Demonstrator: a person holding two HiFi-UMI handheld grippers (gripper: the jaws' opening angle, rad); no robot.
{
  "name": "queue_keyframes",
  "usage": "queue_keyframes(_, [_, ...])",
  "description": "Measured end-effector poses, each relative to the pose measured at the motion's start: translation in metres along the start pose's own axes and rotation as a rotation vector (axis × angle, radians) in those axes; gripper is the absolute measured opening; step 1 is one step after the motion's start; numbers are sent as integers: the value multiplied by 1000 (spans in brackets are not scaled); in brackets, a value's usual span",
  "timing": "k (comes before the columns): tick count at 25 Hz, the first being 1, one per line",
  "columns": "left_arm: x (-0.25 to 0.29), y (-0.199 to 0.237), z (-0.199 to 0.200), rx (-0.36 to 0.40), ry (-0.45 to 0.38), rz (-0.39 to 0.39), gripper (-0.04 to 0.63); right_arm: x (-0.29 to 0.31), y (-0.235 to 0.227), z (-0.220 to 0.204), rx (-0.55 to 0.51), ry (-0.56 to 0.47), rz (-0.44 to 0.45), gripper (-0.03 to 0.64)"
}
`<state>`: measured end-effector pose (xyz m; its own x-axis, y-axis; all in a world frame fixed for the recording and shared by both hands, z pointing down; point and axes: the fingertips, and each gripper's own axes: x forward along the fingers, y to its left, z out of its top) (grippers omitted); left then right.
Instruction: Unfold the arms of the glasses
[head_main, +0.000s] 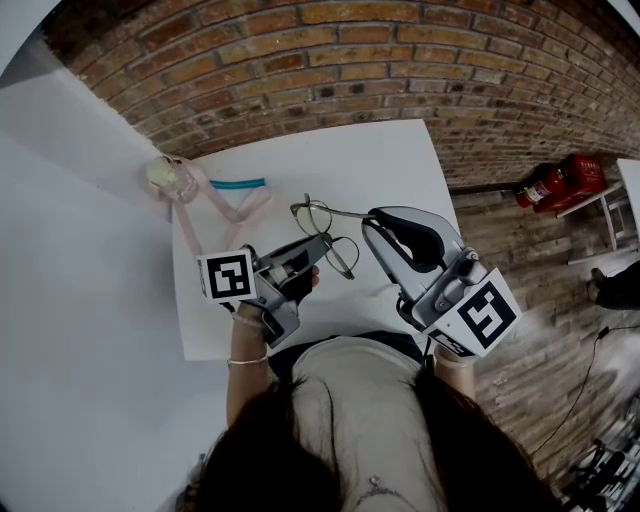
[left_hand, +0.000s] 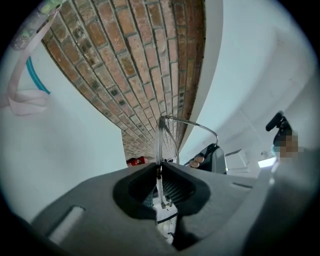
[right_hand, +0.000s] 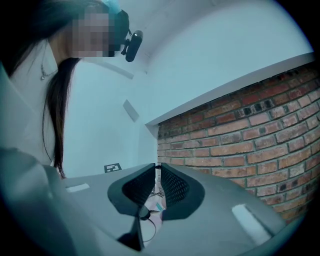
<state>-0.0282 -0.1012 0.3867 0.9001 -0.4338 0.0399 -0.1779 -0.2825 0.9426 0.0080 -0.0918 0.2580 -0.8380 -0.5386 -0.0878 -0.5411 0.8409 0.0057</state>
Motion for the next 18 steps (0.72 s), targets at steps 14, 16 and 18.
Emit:
queue_keyframes(14, [5, 10, -17, 51, 81, 28, 34, -1, -4, 3, 7, -18, -23, 43])
queue_keyframes(16, [6, 12, -18, 72, 94, 28, 34, -1, -5, 3, 7, -21, -25, 43])
queue_keyframes(18, [7, 11, -22, 34, 94, 17, 34, -1, -4, 3, 9, -24, -28, 43])
